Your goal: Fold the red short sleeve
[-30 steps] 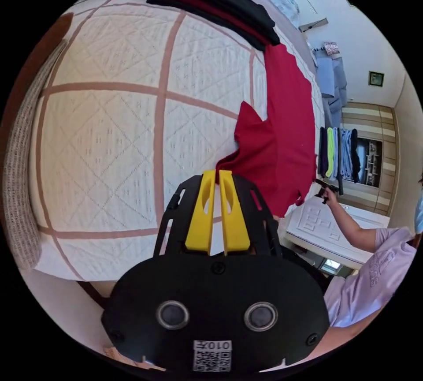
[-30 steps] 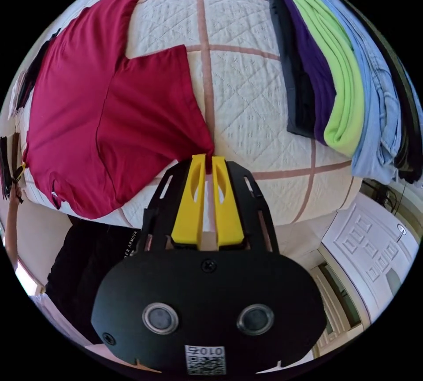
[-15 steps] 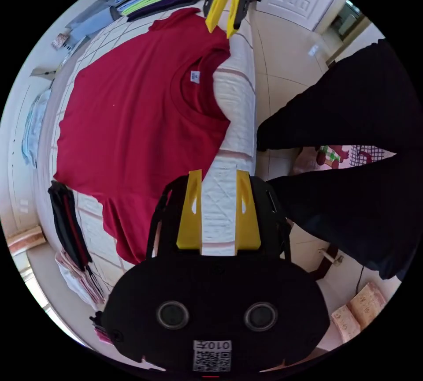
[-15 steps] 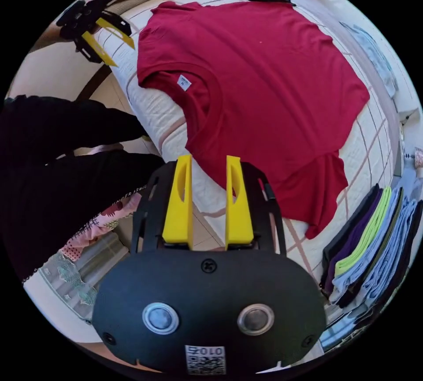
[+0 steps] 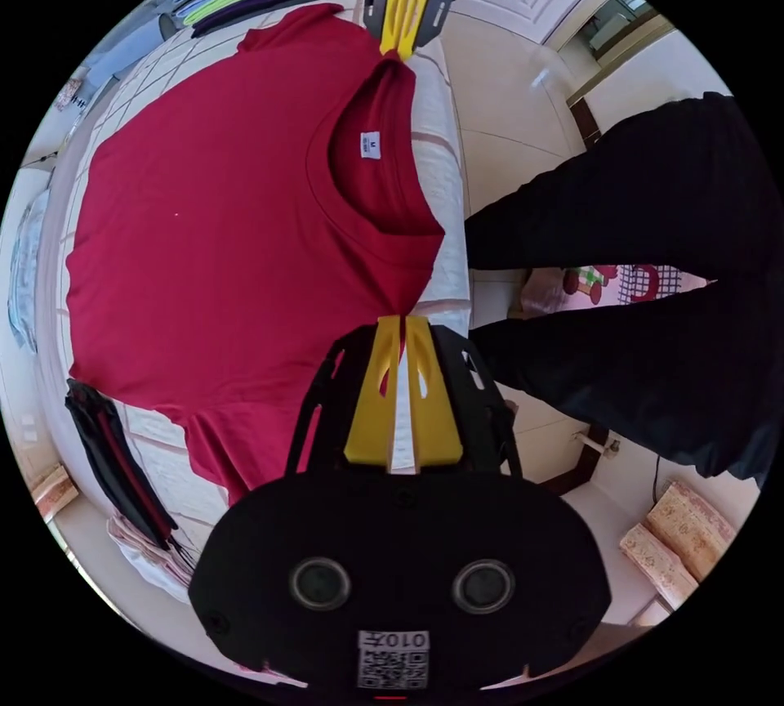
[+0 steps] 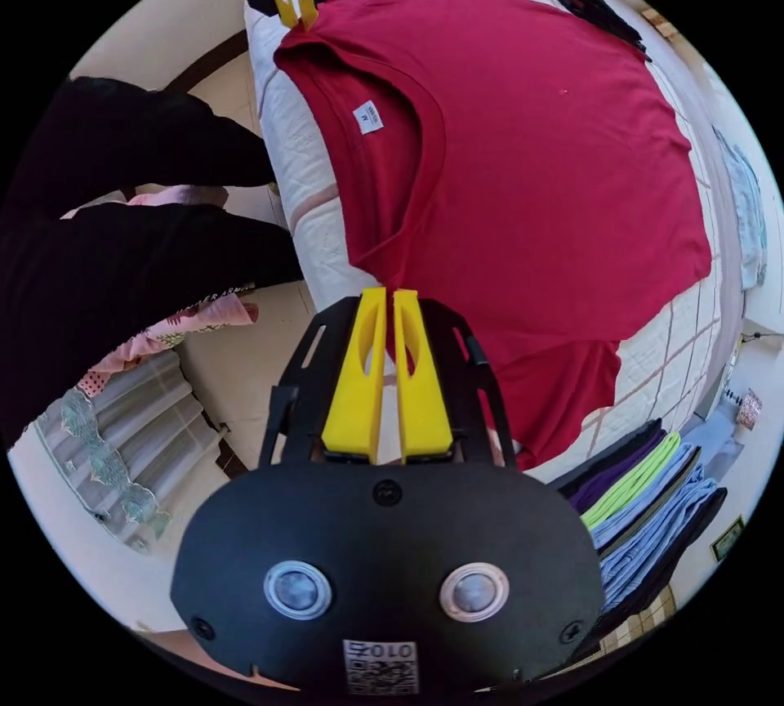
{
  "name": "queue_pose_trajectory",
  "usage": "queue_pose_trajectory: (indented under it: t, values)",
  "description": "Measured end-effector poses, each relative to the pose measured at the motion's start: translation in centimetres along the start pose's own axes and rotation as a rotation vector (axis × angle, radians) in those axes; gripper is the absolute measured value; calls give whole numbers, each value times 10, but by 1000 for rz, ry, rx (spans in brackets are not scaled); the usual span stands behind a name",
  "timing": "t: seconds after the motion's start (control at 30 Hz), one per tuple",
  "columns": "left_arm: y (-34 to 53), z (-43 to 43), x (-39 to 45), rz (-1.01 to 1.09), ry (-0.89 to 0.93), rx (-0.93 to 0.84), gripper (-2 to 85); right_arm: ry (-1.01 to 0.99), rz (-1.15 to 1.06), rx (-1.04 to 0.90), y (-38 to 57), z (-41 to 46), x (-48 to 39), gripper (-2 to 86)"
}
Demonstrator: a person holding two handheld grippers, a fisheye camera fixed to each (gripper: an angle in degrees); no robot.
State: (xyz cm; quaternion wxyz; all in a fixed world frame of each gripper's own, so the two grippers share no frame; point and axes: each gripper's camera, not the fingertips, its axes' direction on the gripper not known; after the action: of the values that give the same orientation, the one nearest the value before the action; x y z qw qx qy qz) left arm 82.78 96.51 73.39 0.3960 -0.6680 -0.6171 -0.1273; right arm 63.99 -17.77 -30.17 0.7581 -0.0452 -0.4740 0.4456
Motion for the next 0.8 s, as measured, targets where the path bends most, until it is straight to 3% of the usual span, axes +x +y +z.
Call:
queue_pose_trajectory:
  t: [0.23, 0.4, 0.57, 0.73, 0.8]
  values:
    - [-6, -3, -7, -39, 36, -67, -1, -38, 34, -38, -18, 5, 3, 36]
    - [10, 15, -23, -158, 171, -27, 0, -139, 114, -23, -25, 26, 16, 43]
    - [76, 36, -78, -636, 591, 157, 2, -233, 161, -11, -22, 21, 25, 73]
    - [136, 40, -73, -841, 690, 133, 0, -366, 284, 5, -15, 2, 29, 41]
    - [161, 32, -71, -927, 697, 128, -1, -352, 362, 134, -24, -30, 41, 38]
